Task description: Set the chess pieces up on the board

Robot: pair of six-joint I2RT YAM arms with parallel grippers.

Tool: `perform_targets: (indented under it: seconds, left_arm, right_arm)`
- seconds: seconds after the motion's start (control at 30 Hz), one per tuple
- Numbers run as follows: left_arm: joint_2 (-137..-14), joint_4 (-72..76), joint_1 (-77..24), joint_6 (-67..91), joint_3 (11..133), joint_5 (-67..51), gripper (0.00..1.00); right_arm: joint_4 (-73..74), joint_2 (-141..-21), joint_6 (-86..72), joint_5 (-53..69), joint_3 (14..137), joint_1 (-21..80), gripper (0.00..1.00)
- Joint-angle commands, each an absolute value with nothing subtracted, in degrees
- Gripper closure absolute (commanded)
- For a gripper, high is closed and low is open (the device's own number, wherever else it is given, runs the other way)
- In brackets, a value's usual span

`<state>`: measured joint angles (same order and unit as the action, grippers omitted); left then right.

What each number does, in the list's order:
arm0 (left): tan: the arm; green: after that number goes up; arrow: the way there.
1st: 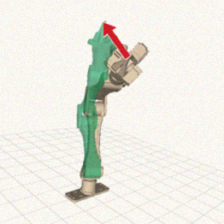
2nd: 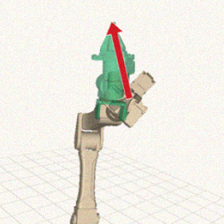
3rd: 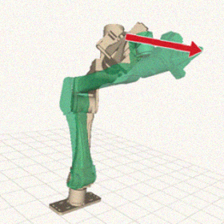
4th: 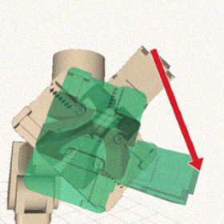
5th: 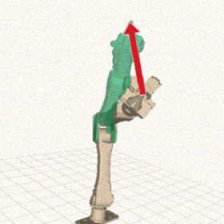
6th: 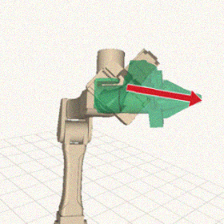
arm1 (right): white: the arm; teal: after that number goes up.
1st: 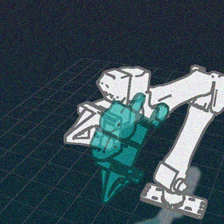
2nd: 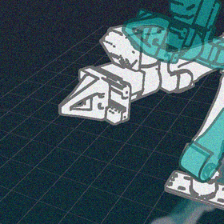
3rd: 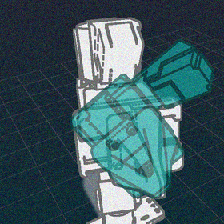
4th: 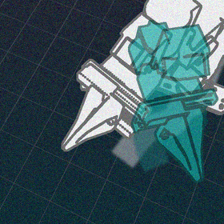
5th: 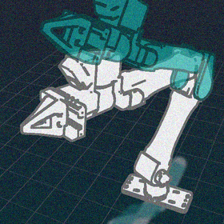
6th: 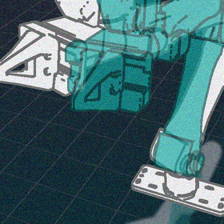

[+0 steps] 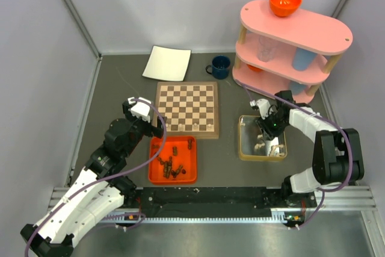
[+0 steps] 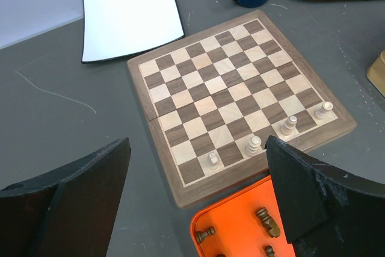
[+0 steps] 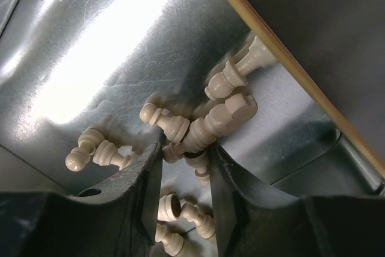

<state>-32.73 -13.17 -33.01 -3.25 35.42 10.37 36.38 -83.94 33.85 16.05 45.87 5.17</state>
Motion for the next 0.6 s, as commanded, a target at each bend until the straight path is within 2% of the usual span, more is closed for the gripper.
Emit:
perform_targets:
  seconds: [0.0, 0.1, 0.17, 0.2, 0.4, 0.57]
  left_arm:
    - [-31.9, -10.3, -32.8, -4.1, 35.0, 10.8, 0.01]
    - [-32.1, -10.2, -32.8, -4.0, 35.2, 10.5, 0.01]
    - [-32.2, -10.2, -32.8, -4.1, 35.1, 10.5, 0.01]
    - [-32.1, -10.3, -32.8, -4.0, 35.1, 10.5, 0.01]
    - [-32.2, -10.2, -32.8, -4.0, 35.1, 10.6, 0.01]
    - [-32.2, -10.2, -32.8, -4.1, 35.1, 10.7, 0.01]
  right_arm:
    - [35.7, -85.0, 33.6, 12.0, 46.1, 5.7, 0.66]
    - [35.5, -83.2, 35.1, 11.6, 45.8, 5.7, 0.67]
    - [35.5, -82.4, 36.4, 12.9, 45.4, 5.8, 0.76]
    - [35.6, -81.0, 38.5, 14.1, 45.0, 5.8, 0.76]
    - [38.4, -78.9, 48.7, 23.1, 43.8, 5.7, 0.61]
    - [37.4, -79.5, 48.9, 23.6, 45.2, 5.5, 0.49]
